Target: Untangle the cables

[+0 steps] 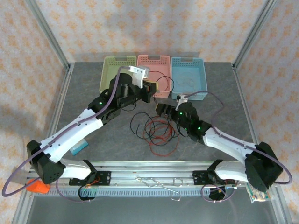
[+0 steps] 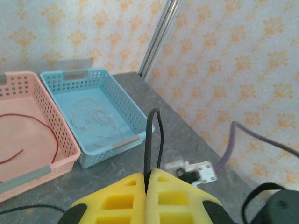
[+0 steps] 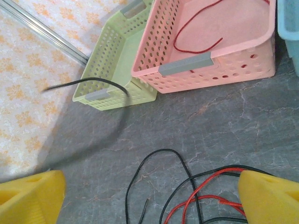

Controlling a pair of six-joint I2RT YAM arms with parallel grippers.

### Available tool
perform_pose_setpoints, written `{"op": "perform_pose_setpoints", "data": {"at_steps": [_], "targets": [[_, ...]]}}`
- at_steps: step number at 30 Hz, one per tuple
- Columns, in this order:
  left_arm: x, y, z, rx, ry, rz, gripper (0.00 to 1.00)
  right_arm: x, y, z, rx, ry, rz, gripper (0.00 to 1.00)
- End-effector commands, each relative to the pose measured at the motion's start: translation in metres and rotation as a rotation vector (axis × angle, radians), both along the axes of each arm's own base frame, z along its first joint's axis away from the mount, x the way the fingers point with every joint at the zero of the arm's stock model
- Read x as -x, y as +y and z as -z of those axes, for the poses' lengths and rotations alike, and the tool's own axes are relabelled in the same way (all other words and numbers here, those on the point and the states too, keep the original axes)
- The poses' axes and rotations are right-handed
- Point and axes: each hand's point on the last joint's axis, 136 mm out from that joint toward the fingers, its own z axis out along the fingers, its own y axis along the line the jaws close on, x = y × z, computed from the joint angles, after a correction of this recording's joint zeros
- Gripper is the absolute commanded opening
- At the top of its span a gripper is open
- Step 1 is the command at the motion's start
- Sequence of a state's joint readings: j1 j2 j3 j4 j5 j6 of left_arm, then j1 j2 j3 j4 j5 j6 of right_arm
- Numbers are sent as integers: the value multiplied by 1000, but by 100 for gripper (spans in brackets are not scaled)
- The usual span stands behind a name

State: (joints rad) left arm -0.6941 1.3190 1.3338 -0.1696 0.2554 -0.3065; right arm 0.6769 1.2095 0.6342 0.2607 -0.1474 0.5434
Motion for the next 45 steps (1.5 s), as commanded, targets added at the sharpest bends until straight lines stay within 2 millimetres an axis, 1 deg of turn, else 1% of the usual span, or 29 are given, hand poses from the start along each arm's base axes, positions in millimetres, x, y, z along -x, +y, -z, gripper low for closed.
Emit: {"op": "perform_pose_setpoints", "data": {"at_steps": [1, 4, 8, 11, 13, 16, 20, 24, 29, 33, 37, 45], "targets": [[13, 10, -41, 28, -83, 3, 0, -9, 5, -10, -56, -14, 15, 93], [15, 19, -56, 33, -114, -26, 0, -8, 6, -4, -64, -5, 12, 93], [15, 32, -68, 36, -138, -82, 0, -6, 6, -6, -68, -10, 1, 93], [13, 40, -70, 34, -145, -127, 0, -5, 5, -11, -61, -27, -2, 93], [8, 46, -67, 30, -142, -165, 0, -6, 5, -17, -53, -42, -3, 93], [-1, 55, -63, 27, -134, -228, 0, -9, 8, -30, -45, -68, -15, 94], [-15, 68, -63, 34, -123, -269, 0, -11, 16, -47, -39, -103, -35, 95], [-32, 83, -63, 46, -114, -302, 0, -15, 24, -62, -44, -131, -49, 95], [-57, 104, -60, 39, -104, -358, 0, -28, 38, -82, -60, -160, -61, 96], [-81, 121, -53, 26, -92, -413, 0, -43, 55, -93, -64, -169, -87, 96], [-103, 138, -48, 54, -86, -465, 0, -59, 68, -105, -53, -189, -90, 96], [-154, 171, -38, 88, -80, -545, 0, -97, 95, -117, -20, -195, -101, 96]]}}
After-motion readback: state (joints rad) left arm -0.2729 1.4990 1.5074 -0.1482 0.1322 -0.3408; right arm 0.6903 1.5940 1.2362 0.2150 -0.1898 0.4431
